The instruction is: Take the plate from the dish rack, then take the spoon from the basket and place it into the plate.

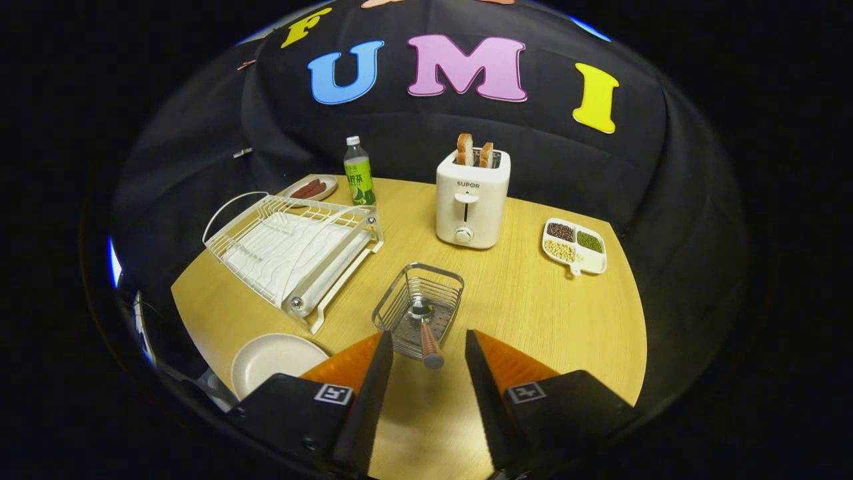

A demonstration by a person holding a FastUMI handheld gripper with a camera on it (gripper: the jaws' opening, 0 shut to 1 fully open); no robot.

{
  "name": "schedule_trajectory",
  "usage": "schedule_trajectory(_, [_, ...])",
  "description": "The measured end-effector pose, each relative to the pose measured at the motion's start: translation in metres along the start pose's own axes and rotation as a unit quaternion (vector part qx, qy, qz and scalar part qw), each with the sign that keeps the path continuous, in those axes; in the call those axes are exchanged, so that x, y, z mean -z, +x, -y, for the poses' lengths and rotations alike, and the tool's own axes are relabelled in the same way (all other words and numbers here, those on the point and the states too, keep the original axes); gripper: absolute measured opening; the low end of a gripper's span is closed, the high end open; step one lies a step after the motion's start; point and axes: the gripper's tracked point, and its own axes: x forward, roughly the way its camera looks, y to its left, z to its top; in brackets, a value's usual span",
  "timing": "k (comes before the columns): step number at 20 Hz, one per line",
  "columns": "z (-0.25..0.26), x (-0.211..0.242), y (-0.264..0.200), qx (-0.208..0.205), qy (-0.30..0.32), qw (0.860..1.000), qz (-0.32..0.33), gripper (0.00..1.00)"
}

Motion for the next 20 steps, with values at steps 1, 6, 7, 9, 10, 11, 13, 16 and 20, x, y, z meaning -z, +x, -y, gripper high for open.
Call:
schedule_trajectory(1, [-0.004,0.001,0.003,-0.008,0.002,1.0,-0.004,0.49])
schedule_trajectory(6, [-0.007,0.001,0.003,-0.016,0.008,1.0,-0.008,0.15])
schedule_trajectory(7, [-0.007,0.0,0.003,-0.017,0.012,1.0,-0.007,0.13])
schedule_trajectory(9, [-0.007,-0.003,-0.004,-0.012,0.021,1.0,-0.002,0.12])
schedule_trajectory(10, [-0.005,-0.006,-0.008,-0.007,0.023,1.0,0.002,0.12])
schedule_trajectory(11, [-0.003,-0.007,-0.013,-0.001,0.026,1.0,0.004,0.12])
schedule_trajectory(13, [0.001,-0.011,-0.025,0.007,0.039,0.999,0.011,0.12])
schedule_trajectory(16, [0.007,-0.022,-0.048,0.023,0.056,0.998,0.032,0.12])
schedule_trajectory(20, [-0.001,-0.044,-0.088,0.039,0.058,0.995,0.073,0.12])
